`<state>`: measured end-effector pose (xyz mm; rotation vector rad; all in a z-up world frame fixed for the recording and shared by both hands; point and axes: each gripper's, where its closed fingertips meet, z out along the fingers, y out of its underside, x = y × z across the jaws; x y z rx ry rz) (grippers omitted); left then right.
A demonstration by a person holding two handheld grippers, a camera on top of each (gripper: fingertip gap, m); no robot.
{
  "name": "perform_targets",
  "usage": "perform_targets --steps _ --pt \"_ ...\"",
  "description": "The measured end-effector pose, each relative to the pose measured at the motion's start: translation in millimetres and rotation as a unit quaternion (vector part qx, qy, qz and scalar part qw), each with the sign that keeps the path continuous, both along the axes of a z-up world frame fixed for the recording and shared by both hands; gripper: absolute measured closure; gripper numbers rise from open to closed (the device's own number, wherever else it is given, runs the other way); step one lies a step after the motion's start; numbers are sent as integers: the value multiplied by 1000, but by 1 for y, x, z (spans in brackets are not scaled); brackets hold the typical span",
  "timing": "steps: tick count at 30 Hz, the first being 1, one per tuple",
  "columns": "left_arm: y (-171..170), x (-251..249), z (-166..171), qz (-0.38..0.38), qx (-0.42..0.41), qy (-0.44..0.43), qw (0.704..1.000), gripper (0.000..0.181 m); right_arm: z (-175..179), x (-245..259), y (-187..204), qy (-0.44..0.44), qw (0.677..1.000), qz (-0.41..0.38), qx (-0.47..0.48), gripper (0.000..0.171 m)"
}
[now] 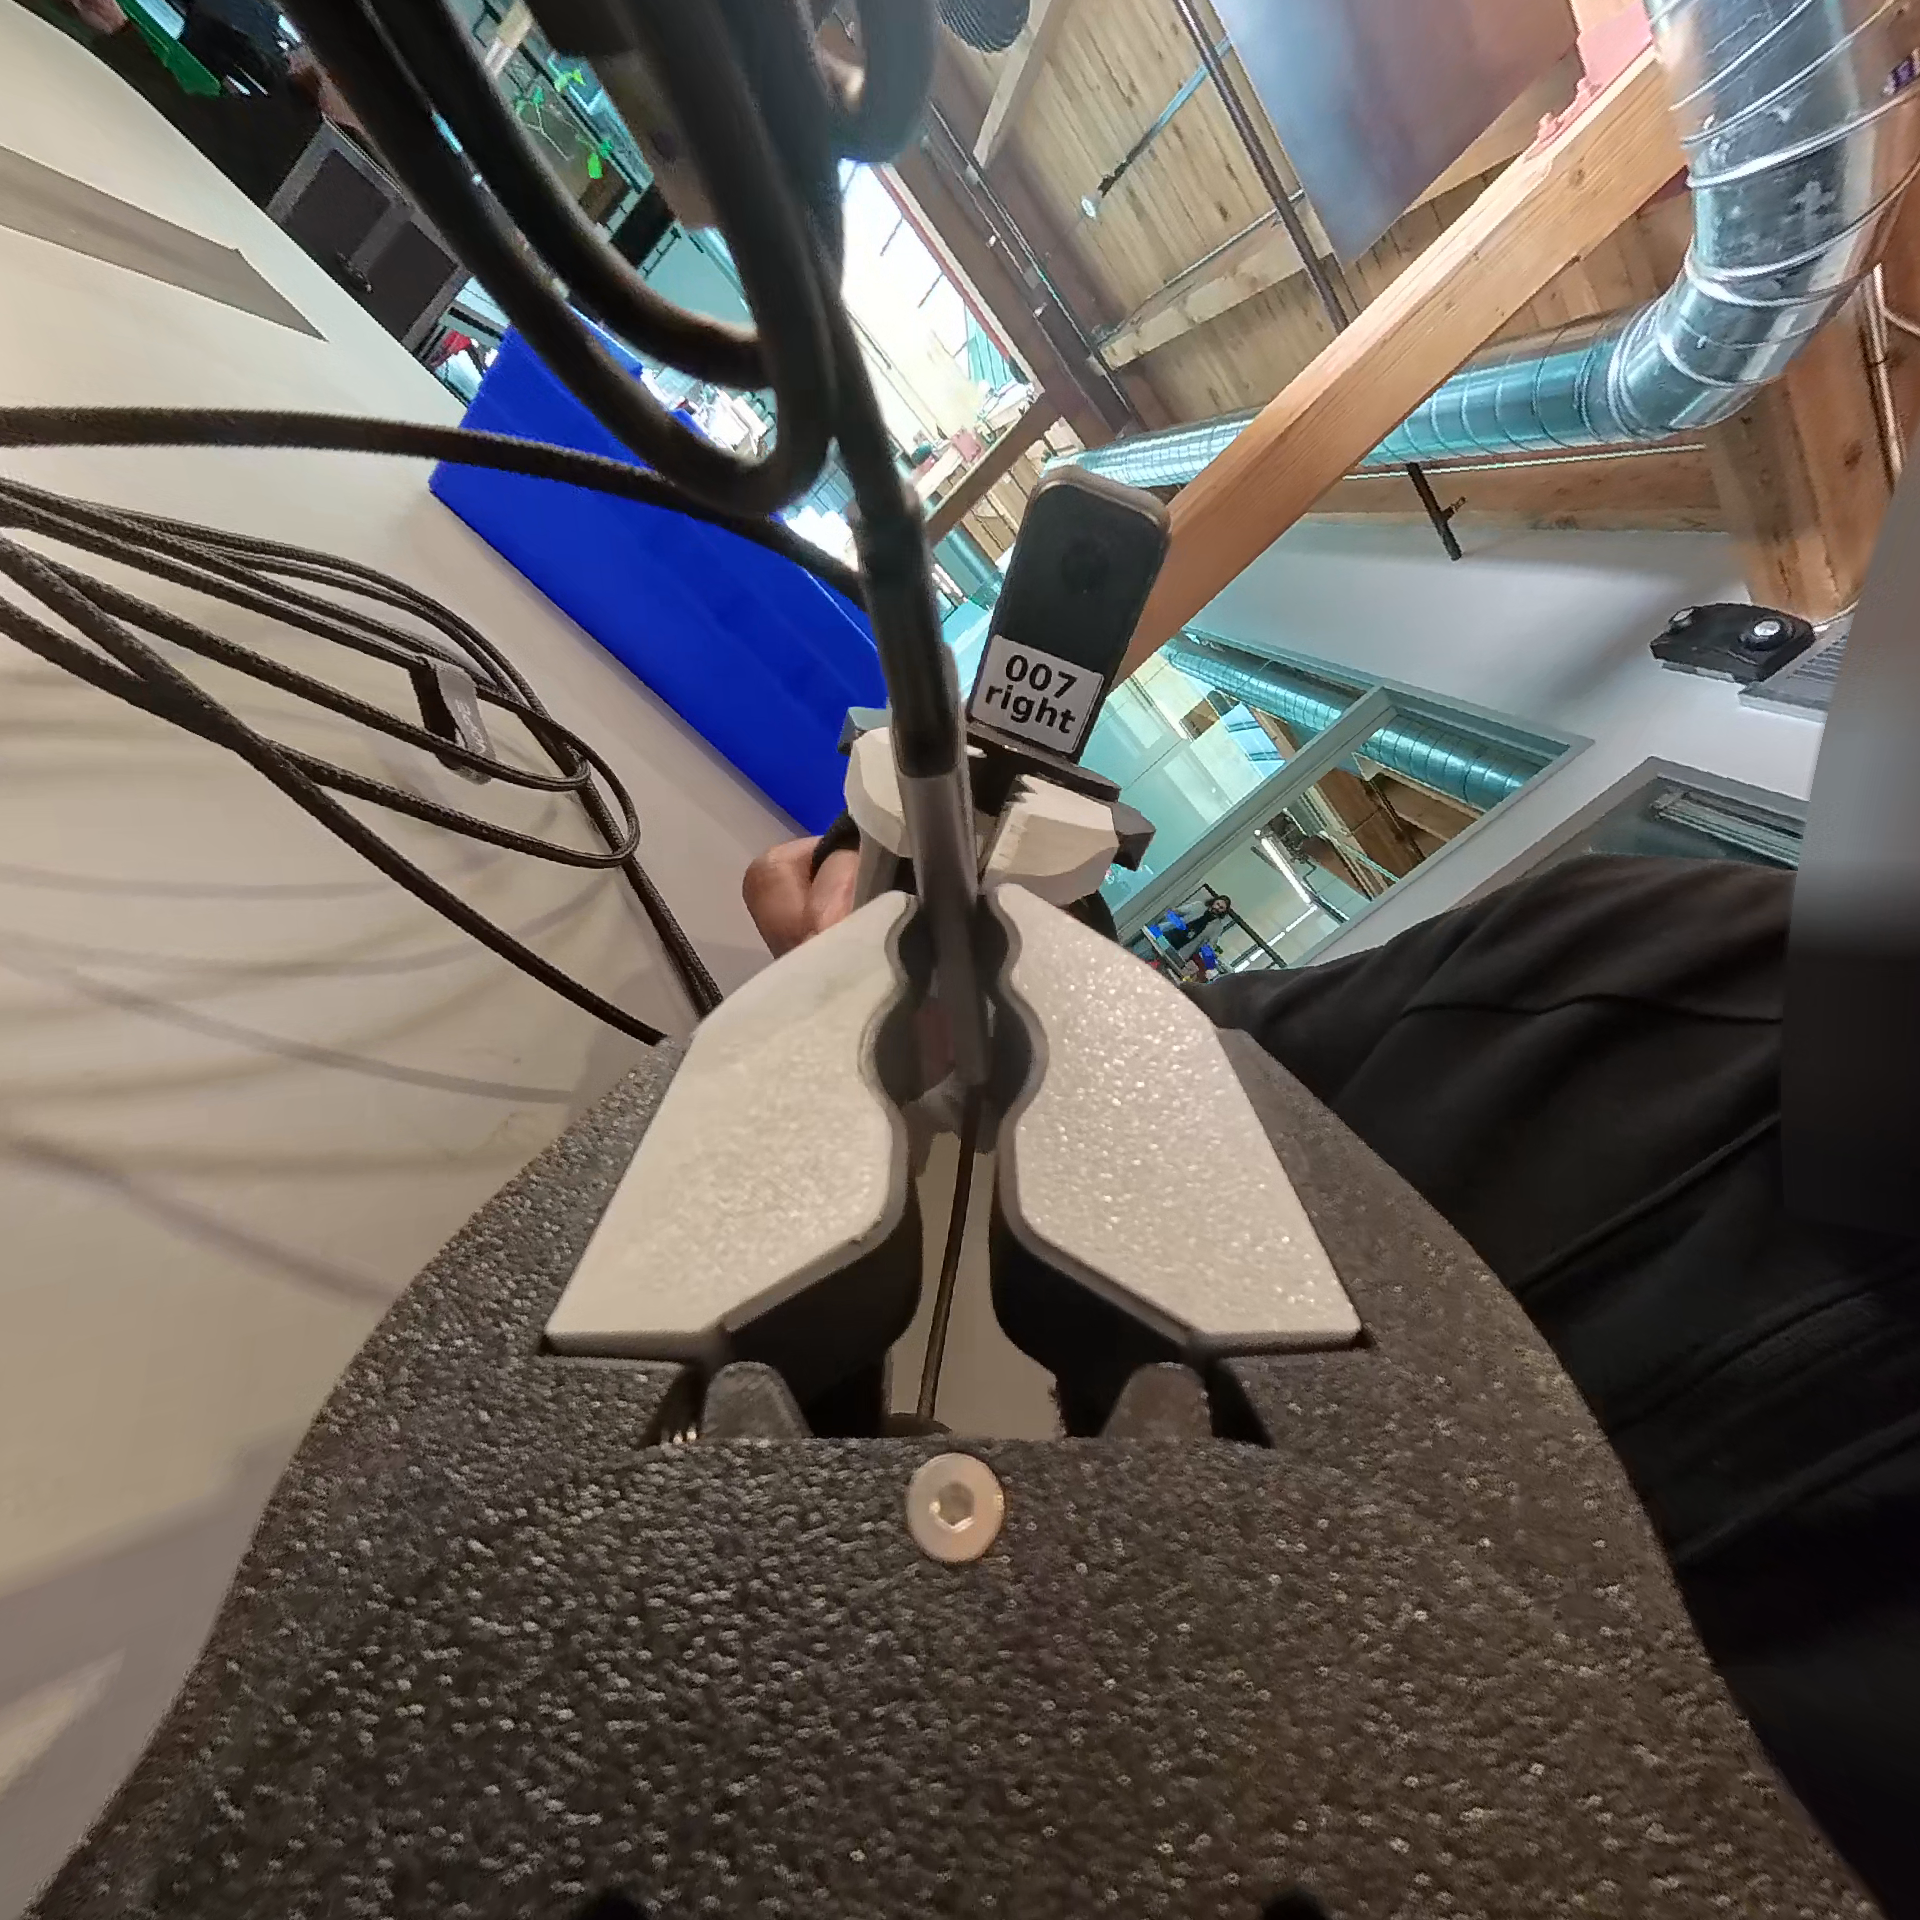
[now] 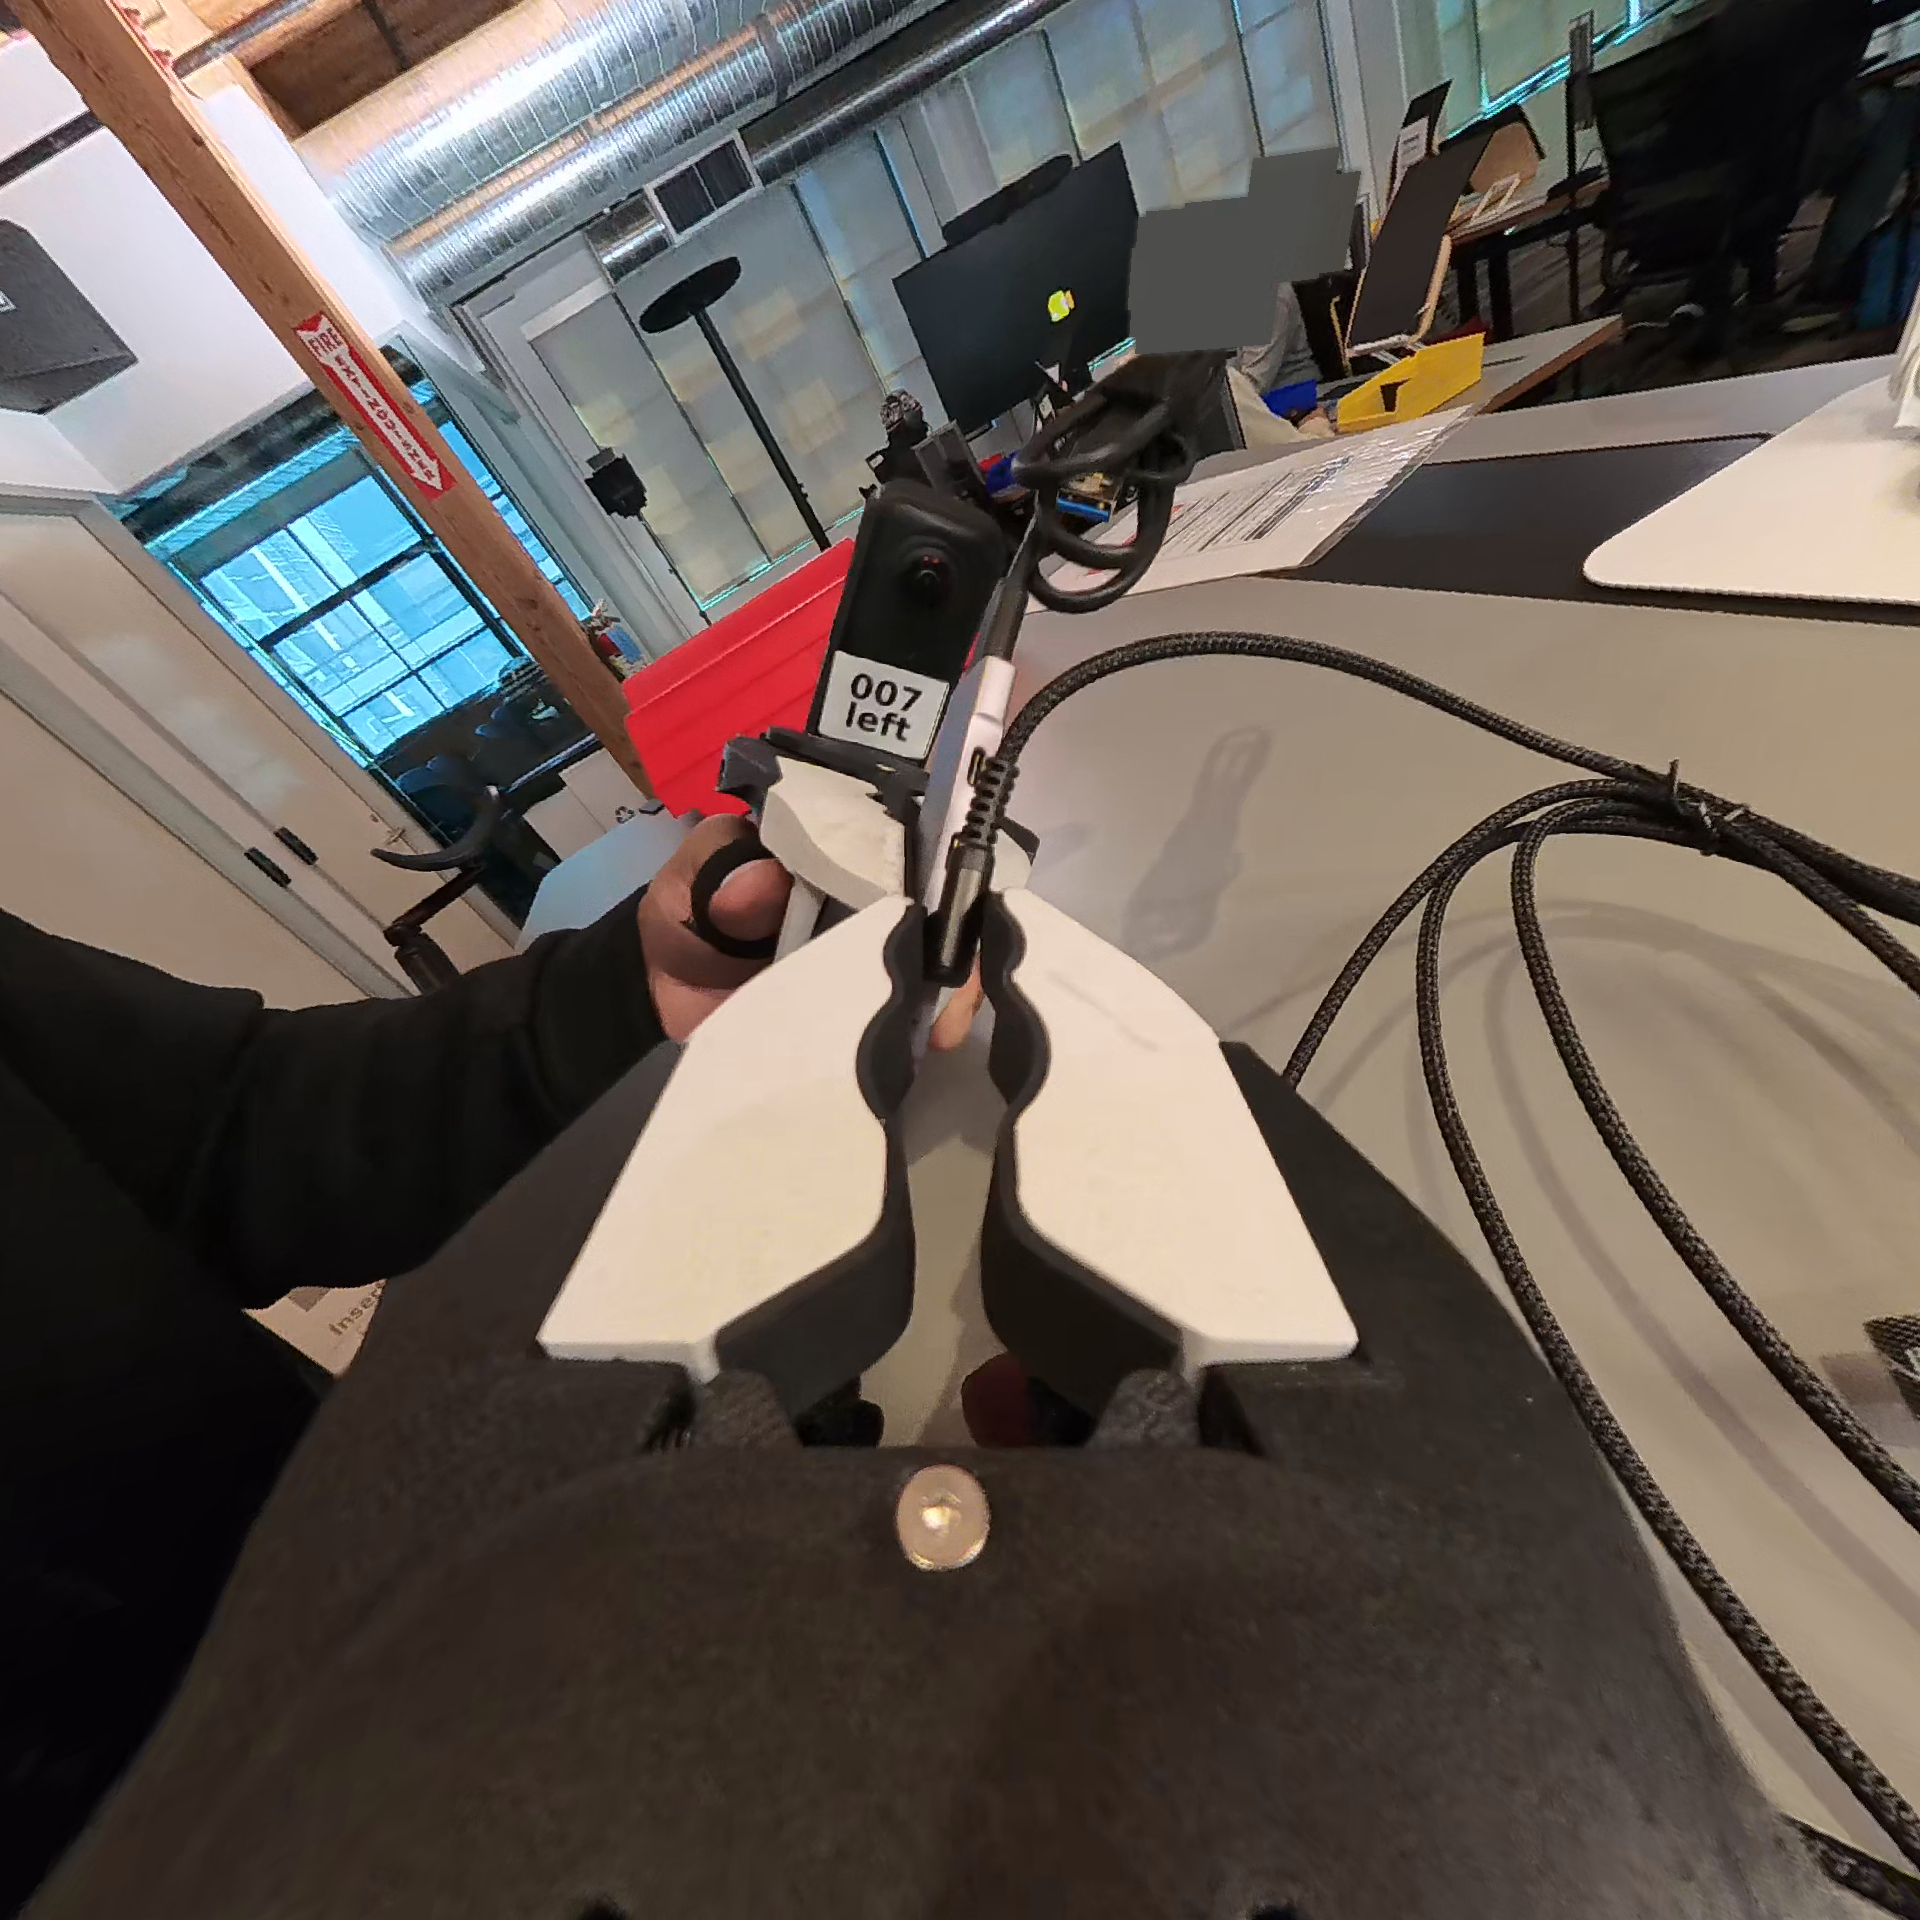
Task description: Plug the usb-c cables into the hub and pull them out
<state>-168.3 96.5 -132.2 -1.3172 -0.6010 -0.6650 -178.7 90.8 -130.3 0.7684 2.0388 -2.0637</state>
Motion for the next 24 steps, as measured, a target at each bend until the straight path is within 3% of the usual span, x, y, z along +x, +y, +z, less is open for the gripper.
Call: perform_targets --steps 7,13,21,24 --pt "2 -1 -3 5 -12 1 1000 171 -2 -2 3 39 998 -13 43 156" --pt "2 -3 -5 13 -21 0 1000 171 -5 1 0 109 989 -21 99 138" --pt "3 -11 -14 44 -58 6 997 171 -25 -3 -3 243 934 -78 249 117" --pt "3 -12 -16 50 -65 3 997 172 -29 -8 -2 265 917 -110 278 118"
